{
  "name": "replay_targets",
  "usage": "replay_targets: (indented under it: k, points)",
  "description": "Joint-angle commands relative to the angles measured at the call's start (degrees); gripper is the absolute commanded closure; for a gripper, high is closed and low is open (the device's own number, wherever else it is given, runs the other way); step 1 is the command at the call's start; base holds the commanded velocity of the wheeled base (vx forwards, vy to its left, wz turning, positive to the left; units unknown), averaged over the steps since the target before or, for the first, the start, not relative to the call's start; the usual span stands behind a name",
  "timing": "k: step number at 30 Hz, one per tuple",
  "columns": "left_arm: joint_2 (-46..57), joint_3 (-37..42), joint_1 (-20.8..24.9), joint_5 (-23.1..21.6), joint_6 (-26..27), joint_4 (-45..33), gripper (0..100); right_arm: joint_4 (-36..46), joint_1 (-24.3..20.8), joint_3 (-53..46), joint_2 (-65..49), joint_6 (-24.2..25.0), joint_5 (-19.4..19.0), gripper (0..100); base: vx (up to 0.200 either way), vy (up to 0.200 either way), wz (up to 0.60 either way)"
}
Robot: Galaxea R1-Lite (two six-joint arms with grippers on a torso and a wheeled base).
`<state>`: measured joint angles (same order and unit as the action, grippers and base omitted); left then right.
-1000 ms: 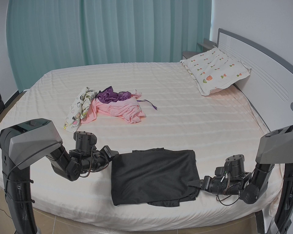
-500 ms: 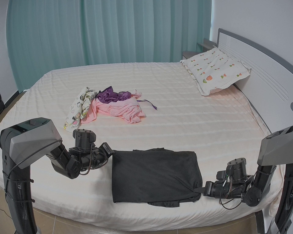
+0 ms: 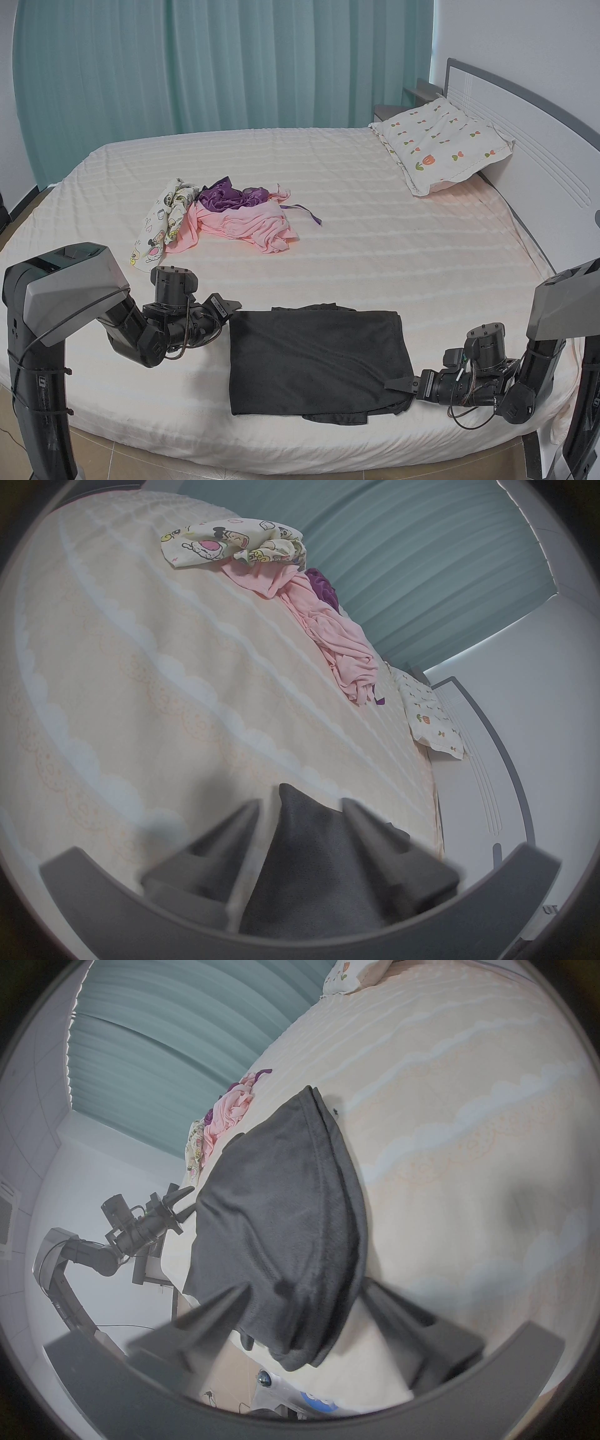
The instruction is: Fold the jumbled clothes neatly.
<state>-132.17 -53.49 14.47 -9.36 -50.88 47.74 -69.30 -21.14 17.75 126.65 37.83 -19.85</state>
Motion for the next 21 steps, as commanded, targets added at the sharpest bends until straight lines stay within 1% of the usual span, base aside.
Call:
replay_targets:
  k: [1, 4, 8, 9, 12, 15, 17, 19, 21]
  points:
    - [0.2, 0.1, -0.1, -0.1, -0.1, 0.1, 0, -2.2, 0.8, 0.2, -0.3, 1.0, 0.2, 0, 0.000, 0.000, 0.00]
    - [1.7, 1.4, -0.1, -0.2, -0.2, 0.1, 0, -3.9, 2.3, -0.1, -0.6, 2.3, 0.2, 0, 0.000, 0.000, 0.00]
    - [3.9, 4.3, 0.3, -1.4, 0.2, 0.4, 0, -4.3, 2.5, 0.4, -0.2, 2.6, 0.1, 0, 0.000, 0.000, 0.00]
    - [5.1, 5.9, 0.9, -3.0, 0.3, 0.8, 0, -5.1, 2.9, 1.3, 0.5, 2.6, 0.2, 0, 0.000, 0.000, 0.00]
    - [5.5, 7.1, 1.9, -4.4, 0.4, 1.7, 0, -5.8, 3.3, 1.7, 1.5, 2.6, 0.2, 0, 0.000, 0.000, 0.00]
    - [4.9, 8.0, 2.8, -4.7, 4.3, 1.4, 0, -6.1, 3.9, 1.4, 1.6, 2.6, 0.2, 0, 0.000, 0.000, 0.00]
    - [4.4, 9.1, 3.2, -4.8, 9.4, 1.3, 0, -6.1, 3.9, 1.5, 1.5, 2.6, 0.2, 0, 0.000, 0.000, 0.00]
    - [3.8, 10.3, 3.5, -4.8, 12.3, 1.3, 0, -6.1, 3.9, 1.5, 1.5, 2.6, 0.2, 0, 0.000, 0.000, 0.00]
    - [3.1, 10.5, 4.2, -4.8, 13.3, 1.2, 0, -6.1, 3.8, 1.3, 1.6, 2.6, 0.2, 0, 0.000, 0.000, 0.00]
